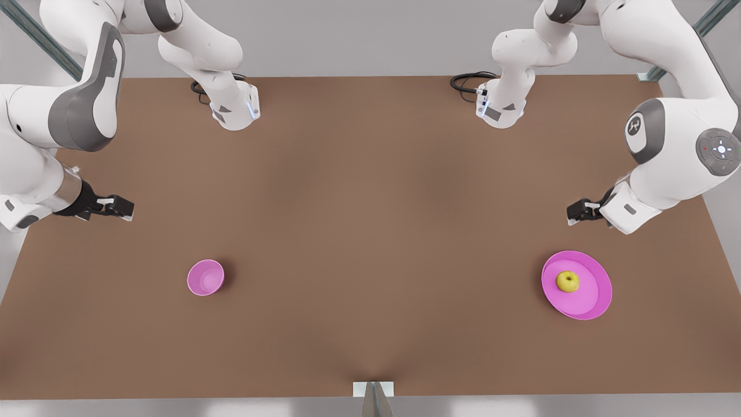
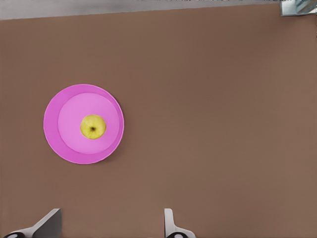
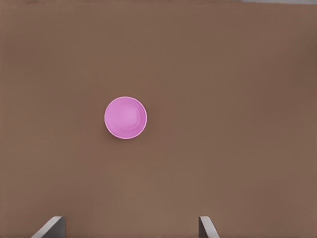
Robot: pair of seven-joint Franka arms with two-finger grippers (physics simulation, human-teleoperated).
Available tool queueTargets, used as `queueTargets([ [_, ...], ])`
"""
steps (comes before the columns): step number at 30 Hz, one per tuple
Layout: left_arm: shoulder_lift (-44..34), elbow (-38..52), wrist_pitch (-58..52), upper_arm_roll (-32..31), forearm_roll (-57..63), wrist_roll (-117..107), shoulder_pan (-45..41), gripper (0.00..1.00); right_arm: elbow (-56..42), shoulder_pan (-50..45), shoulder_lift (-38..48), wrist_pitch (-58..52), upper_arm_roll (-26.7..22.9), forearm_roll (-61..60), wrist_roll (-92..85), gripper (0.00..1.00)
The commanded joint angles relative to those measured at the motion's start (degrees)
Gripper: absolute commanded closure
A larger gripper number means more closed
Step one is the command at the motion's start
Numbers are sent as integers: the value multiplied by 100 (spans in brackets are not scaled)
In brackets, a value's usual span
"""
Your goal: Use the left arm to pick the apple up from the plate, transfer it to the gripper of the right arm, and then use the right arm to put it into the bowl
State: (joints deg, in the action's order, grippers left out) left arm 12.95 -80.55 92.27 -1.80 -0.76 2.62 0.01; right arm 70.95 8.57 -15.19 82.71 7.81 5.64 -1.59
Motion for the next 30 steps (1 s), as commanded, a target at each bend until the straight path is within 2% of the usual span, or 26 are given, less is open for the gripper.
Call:
queueTargets([
  [1, -3, -4, 335, 4, 5, 414, 8, 0, -3, 4, 7, 52, 1, -1, -87, 0],
  [3, -3, -355, 941, 179, -21, 441, 8, 0, -3, 4, 7, 52, 1, -1, -79, 0],
  [4, 49, -969, 1809, 364, -30, 423, 25, 0, -3, 4, 7, 52, -7, -1, -79, 0],
  [6, 357, -1489, 2935, 452, -47, 415, 78, 0, -3, 4, 7, 52, -7, -1, -79, 0],
  [12, 1394, -1498, 4070, 522, -417, 467, 359, 0, -3, 4, 7, 43, -7, -1, -79, 0],
  [19, 2238, -1498, 4334, 566, -373, 485, 605, 0, -3, -5, 7, 43, -7, -1, -79, 0],
  [30, 2801, -1498, 4422, 593, -188, 248, 553, 0, -3, -5, 7, 43, 1, -1, -79, 0],
])
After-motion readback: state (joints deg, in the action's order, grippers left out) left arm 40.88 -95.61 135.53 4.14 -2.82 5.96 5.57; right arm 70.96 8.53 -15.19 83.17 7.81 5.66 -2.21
